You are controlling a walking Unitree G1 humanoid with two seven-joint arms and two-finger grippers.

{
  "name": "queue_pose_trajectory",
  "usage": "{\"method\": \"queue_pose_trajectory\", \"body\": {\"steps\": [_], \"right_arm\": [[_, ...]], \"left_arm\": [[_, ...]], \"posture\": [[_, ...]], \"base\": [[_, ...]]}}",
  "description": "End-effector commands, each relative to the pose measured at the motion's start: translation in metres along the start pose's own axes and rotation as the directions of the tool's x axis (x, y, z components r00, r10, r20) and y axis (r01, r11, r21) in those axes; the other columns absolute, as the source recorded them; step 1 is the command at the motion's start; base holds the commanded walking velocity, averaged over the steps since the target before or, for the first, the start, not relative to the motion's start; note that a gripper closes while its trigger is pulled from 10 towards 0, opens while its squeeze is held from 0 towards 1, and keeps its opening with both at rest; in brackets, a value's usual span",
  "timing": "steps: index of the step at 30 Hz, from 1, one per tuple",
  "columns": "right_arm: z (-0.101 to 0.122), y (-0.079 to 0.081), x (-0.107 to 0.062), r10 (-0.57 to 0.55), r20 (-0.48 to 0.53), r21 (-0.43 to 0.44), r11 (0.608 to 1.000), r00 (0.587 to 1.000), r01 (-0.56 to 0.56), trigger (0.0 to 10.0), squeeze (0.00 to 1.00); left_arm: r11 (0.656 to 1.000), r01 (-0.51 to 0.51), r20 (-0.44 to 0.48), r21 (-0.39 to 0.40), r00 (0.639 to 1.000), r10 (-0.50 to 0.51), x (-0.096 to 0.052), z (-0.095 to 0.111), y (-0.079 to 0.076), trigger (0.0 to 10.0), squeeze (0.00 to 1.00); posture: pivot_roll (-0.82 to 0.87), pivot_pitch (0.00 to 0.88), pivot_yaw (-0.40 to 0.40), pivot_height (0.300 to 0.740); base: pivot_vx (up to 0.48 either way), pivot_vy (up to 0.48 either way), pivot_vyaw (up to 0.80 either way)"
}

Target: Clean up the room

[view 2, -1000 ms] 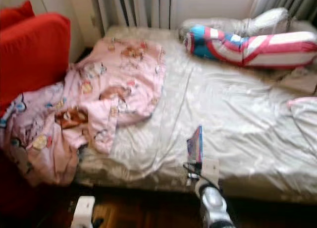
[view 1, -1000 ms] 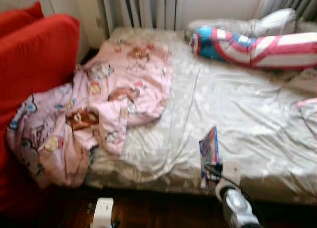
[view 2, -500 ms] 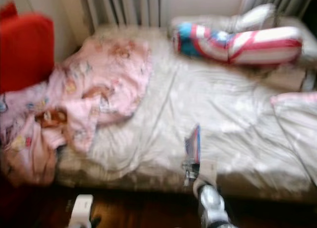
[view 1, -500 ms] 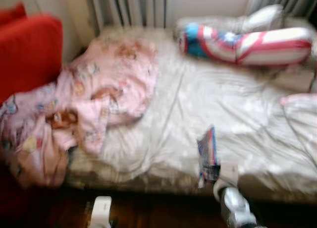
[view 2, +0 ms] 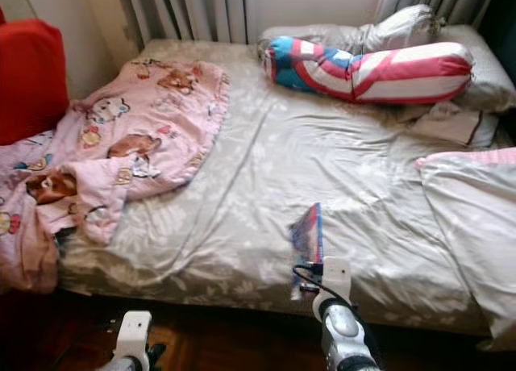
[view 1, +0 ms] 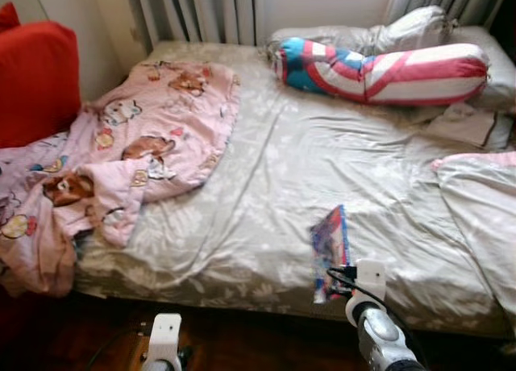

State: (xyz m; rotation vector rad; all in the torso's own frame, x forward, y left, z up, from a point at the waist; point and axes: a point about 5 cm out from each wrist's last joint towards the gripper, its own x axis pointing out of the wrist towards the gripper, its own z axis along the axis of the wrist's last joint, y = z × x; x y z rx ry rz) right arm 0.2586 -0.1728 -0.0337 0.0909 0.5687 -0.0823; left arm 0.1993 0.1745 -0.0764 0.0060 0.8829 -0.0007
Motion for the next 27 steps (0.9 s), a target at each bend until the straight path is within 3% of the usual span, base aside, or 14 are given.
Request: {"method": "queue_pose_trajectory", "body": {"steps": [1,17,27], "right_arm": [[0.0116,0.0004,0.0030,-0.007,0.046,0.004,1.000,0.999,0.007,10.0,0.00],[0.0106,-0.0002,0.0030,-0.008,0.038,0.014,1.000,0.999,0.007,10.0,0.00],[0.0106,0.0001,0.0031,-0.009,0.036,0.014,1.000,0.999,0.008,10.0,0.00]], "left_arm": [[1.000,-0.014,-0.030,0.001,0.999,0.014,-0.0020,-0.0084,0.0052,10.0,0.00],[1.000,-0.010,-0.015,0.002,1.000,0.010,-0.0009,-0.0036,0.0035,10.0,0.00],[1.000,-0.016,-0.011,-0.003,1.000,0.016,-0.0010,-0.0036,0.0040,10.0,0.00]], "posture": [[-0.06,0.069,-0.023,0.730],[-0.06,0.070,-0.023,0.730],[-0.06,0.068,-0.024,0.730]], "base": [[0.000,-0.285,0.00],[0.000,-0.282,0.00],[0.000,-0.027,-0.69]]}}
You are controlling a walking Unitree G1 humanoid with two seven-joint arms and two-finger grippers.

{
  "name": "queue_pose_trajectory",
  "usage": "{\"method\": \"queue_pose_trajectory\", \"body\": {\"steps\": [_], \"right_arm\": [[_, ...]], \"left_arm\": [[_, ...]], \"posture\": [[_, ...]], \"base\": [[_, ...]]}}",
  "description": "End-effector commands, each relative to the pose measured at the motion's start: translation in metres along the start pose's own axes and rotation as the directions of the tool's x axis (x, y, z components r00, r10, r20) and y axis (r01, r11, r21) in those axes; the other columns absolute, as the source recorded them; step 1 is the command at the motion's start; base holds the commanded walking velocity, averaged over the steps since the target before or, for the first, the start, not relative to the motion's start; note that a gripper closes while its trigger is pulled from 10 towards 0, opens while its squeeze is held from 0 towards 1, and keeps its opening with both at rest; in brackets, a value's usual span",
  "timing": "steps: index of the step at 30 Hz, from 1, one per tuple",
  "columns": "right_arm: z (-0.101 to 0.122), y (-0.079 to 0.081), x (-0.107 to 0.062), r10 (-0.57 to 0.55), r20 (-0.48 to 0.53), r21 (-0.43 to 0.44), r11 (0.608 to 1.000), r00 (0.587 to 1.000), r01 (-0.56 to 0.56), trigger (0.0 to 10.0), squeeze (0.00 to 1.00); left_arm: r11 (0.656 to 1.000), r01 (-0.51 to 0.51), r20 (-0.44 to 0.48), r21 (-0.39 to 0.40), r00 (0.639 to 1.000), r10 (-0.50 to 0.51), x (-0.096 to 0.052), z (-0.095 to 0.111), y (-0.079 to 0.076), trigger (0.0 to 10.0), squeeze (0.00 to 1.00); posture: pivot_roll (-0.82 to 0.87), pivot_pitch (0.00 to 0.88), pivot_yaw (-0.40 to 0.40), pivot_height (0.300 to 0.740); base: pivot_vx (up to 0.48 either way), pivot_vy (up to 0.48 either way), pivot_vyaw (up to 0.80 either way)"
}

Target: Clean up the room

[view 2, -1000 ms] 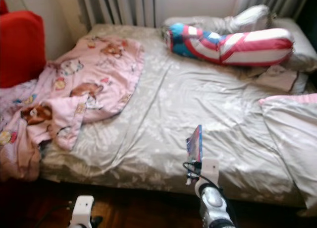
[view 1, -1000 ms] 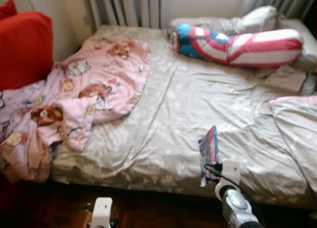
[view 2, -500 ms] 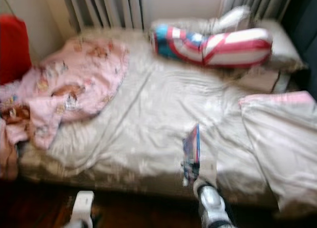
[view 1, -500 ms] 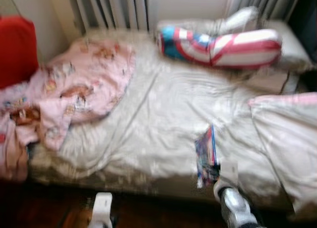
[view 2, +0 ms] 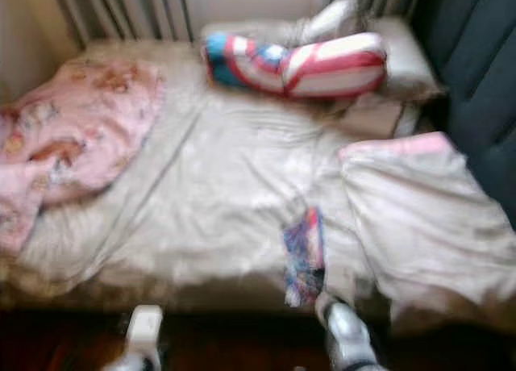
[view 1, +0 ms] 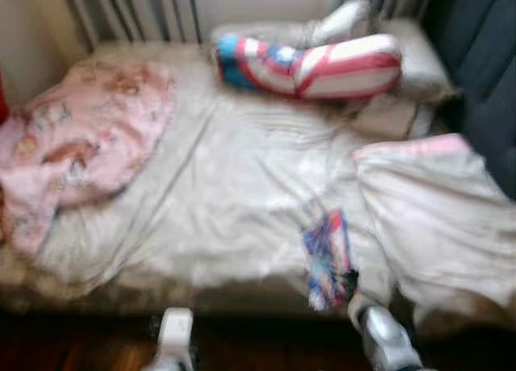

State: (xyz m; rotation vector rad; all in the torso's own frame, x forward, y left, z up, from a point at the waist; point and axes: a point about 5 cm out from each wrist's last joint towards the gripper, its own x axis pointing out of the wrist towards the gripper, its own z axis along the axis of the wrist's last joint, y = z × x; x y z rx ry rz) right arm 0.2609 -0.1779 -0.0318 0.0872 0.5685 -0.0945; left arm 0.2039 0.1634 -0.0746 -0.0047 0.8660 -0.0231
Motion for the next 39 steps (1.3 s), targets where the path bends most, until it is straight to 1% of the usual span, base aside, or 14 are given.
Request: {"method": "queue_pose_trajectory", "body": {"steps": [1,14,18,22,24,27,37,39], "right_arm": [[0.007,0.005,0.002,0.003,0.038,0.014,1.000,0.999,-0.003,10.0,0.00],[0.009,0.008,0.002,0.014,0.045,0.004,1.000,0.999,-0.014,10.0,0.00],[0.010,0.010,0.003,0.031,0.050,-0.023,0.999,0.998,-0.030,10.0,0.00],[0.012,0.015,0.003,0.066,0.063,-0.038,0.997,0.996,-0.064,10.0,0.00],[0.012,0.017,0.003,0.075,0.066,-0.035,0.997,0.995,-0.073,10.0,0.00],[0.013,0.018,0.003,0.075,0.074,-0.008,0.997,0.994,-0.075,10.0,0.00],[0.013,0.019,0.003,0.082,0.075,-0.004,0.997,0.994,-0.082,10.0,0.00],[0.014,0.020,0.003,0.104,0.075,-0.044,0.994,0.992,-0.101,10.0,0.00]], "left_arm": [[0.999,-0.040,-0.027,-0.003,0.999,0.040,-0.003,-0.008,0.015,10.0,0.00],[0.999,-0.041,-0.028,-0.007,0.999,0.041,-0.004,-0.009,0.018,10.0,0.00],[0.999,-0.046,-0.028,-0.015,0.999,0.045,-0.004,-0.009,0.018,10.0,0.00],[0.999,-0.050,-0.032,-0.016,0.998,0.050,-0.004,-0.010,0.019,10.0,0.00],[0.999,-0.051,-0.034,-0.015,0.998,0.051,-0.004,-0.010,0.019,10.0,0.00],[0.999,-0.052,-0.037,-0.011,0.998,0.051,-0.004,-0.010,0.019,10.0,0.00],[0.999,-0.053,-0.038,-0.007,0.998,0.053,-0.004,-0.010,0.020,10.0,0.00],[0.998,-0.055,-0.038,-0.007,0.998,0.054,-0.004,-0.010,0.020,10.0,0.00]], "posture": [[-0.06,0.068,-0.024,0.730],[-0.07,0.063,-0.022,0.730],[-0.07,0.053,-0.022,0.730],[-0.06,0.051,-0.022,0.730],[-0.07,0.052,-0.022,0.730],[-0.07,0.055,-0.021,0.730],[-0.07,0.059,-0.020,0.730],[-0.07,0.061,-0.020,0.730]], "base": [[0.000,0.000,0.00],[0.000,0.000,0.00],[0.000,0.000,0.00],[0.000,0.000,0.60],[0.000,0.000,0.80],[0.000,0.000,0.00],[0.000,0.000,0.00],[0.283,0.000,0.00]]}}
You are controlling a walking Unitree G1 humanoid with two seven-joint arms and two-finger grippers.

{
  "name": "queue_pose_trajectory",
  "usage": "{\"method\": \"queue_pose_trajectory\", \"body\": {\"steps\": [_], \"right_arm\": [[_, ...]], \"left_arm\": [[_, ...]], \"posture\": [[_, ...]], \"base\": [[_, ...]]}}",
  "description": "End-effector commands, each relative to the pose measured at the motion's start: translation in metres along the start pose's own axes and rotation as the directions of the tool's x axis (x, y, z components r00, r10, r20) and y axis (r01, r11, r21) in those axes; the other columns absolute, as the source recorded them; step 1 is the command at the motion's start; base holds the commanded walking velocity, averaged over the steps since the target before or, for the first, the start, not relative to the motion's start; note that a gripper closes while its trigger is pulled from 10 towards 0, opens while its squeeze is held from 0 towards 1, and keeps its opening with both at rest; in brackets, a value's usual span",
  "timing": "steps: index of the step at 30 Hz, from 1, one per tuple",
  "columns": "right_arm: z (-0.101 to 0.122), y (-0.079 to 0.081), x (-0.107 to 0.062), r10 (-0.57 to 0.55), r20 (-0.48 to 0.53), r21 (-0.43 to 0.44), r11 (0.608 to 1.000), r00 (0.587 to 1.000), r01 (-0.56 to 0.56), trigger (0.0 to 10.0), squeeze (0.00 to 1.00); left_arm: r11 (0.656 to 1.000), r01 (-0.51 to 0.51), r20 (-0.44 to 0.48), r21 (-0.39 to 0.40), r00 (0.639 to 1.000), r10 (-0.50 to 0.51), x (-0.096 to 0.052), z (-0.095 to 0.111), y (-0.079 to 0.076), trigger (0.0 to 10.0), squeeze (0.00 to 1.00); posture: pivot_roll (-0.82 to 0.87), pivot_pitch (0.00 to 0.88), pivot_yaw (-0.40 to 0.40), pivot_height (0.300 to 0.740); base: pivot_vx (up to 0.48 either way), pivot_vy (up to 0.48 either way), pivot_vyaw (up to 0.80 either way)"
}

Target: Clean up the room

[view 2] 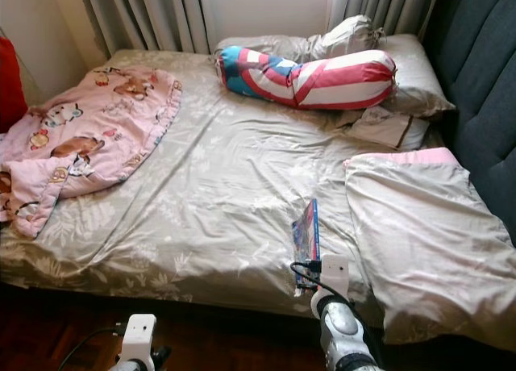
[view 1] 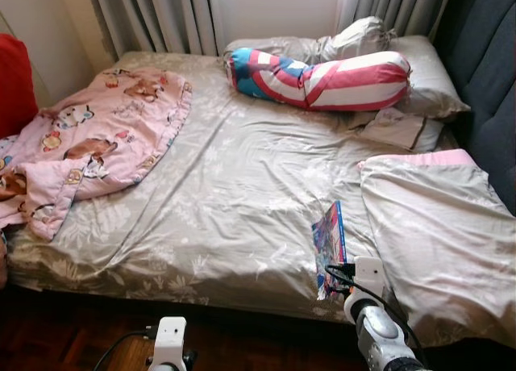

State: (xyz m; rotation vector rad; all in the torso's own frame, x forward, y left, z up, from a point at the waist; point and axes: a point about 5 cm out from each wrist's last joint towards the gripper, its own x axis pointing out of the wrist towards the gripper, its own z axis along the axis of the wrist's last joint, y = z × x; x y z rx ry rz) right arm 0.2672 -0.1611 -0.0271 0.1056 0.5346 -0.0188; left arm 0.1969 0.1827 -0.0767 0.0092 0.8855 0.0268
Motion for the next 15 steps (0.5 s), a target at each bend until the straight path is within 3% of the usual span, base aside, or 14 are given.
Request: {"method": "queue_pose_trajectory", "body": {"steps": [1,7,15], "right_arm": [[0.0085,0.0025,0.0017,0.025,0.045,-0.039,0.999,0.999,-0.024,10.0,0.00],[0.0085,0.0044,0.0017,0.032,0.047,-0.041,0.999,0.998,-0.030,10.0,0.00],[0.0075,0.0014,0.0014,0.014,0.043,-0.009,1.000,0.999,-0.014,10.0,0.00]], "left_arm": [[1.000,-0.005,-0.018,0.000,1.000,0.005,-0.0004,-0.0033,0.0005,10.0,0.00],[1.000,-0.004,-0.019,0.000,1.000,0.004,-0.0003,-0.0034,-0.0006,10.0,0.00],[1.000,-0.003,-0.026,-0.004,1.000,0.003,-0.0007,-0.0055,-0.0009,10.0,0.00]], "posture": [[-0.07,0.061,-0.020,0.730],[-0.07,0.065,-0.020,0.730],[-0.07,0.067,-0.022,0.730]], "base": [[0.289,0.000,0.00],[0.314,0.000,0.56],[0.332,0.000,0.00]]}}
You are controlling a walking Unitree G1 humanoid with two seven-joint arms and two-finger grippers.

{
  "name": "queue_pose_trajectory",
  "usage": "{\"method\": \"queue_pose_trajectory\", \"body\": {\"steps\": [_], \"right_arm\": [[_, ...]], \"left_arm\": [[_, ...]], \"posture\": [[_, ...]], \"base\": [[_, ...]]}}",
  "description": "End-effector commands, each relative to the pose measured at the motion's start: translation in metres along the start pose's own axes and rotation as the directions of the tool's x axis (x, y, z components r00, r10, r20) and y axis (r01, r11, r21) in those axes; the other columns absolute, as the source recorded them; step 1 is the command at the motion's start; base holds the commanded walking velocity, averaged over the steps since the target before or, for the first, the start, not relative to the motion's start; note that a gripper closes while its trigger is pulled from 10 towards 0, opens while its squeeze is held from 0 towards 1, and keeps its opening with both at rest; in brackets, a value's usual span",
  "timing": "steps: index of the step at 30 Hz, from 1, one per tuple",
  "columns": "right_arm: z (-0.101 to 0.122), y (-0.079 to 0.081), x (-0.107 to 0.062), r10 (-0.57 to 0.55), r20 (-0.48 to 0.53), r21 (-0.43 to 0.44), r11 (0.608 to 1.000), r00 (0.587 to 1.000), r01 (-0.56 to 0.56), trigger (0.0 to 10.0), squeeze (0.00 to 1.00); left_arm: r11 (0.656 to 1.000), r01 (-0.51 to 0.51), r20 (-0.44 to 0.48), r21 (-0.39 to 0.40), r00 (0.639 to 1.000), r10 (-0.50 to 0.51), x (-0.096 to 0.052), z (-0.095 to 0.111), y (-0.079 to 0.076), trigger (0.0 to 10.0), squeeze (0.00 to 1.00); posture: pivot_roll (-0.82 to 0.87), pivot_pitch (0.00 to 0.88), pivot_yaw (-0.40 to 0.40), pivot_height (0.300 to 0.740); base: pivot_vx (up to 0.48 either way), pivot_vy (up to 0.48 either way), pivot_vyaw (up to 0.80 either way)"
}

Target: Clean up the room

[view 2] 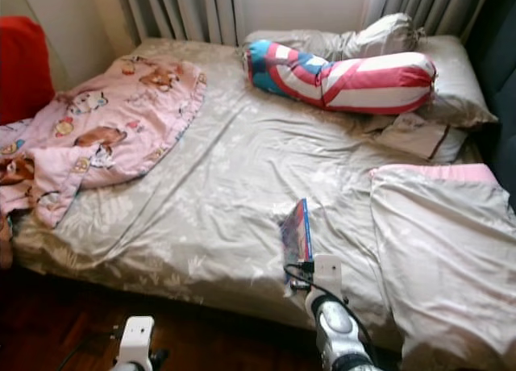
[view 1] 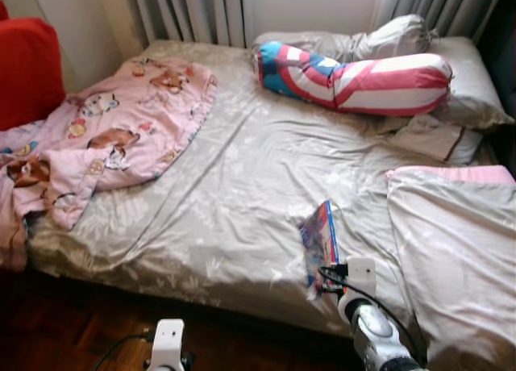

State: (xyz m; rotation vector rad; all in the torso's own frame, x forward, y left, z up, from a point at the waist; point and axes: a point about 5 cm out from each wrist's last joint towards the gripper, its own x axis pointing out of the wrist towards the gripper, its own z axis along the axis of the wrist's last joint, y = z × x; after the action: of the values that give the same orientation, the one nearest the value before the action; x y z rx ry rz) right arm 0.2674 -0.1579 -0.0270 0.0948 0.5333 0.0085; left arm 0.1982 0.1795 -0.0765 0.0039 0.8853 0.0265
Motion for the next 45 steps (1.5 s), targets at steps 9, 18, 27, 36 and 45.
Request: {"method": "queue_pose_trajectory", "body": {"steps": [9,18,27,36,45], "right_arm": [[0.006,-0.002,0.001,-0.015,0.032,0.008,1.000,0.999,0.014,10.0,0.00],[0.005,-0.004,0.001,-0.031,0.025,0.027,0.999,0.999,0.031,10.0,0.00],[0.010,-0.005,0.002,-0.040,0.052,0.031,0.999,0.998,0.039,10.0,0.00],[0.018,-0.003,0.004,-0.042,0.074,0.023,0.999,0.996,0.041,10.0,0.00],[0.024,0.005,0.007,-0.017,0.087,-0.011,1.000,0.996,0.018,10.0,0.00]], "left_arm": [[1.000,-0.007,-0.035,0.001,0.999,0.007,-0.002,-0.009,0.005,10.0,0.00],[1.000,-0.001,-0.045,0.012,0.999,0.001,-0.002,-0.011,0.001,10.0,0.00],[1.000,0.017,-0.066,0.012,0.998,-0.016,-0.005,-0.027,-0.021,10.0,0.00],[0.999,0.031,-0.071,0.012,0.997,-0.030,-0.005,-0.027,-0.038,10.0,0.00],[1.000,0.020,-0.070,0.010,0.997,-0.020,-0.005,-0.028,-0.029,10.0,0.00]], "posture": [[-0.07,0.070,-0.022,0.730],[-0.07,0.072,-0.020,0.730],[-0.07,0.072,-0.019,0.730],[-0.07,0.072,-0.020,0.730],[-0.07,0.072,-0.020,0.685]], "base": [[0.325,0.000,0.00],[0.000,0.000,0.00],[0.000,0.000,0.00],[0.000,0.000,0.00],[0.000,0.000,0.00]]}}
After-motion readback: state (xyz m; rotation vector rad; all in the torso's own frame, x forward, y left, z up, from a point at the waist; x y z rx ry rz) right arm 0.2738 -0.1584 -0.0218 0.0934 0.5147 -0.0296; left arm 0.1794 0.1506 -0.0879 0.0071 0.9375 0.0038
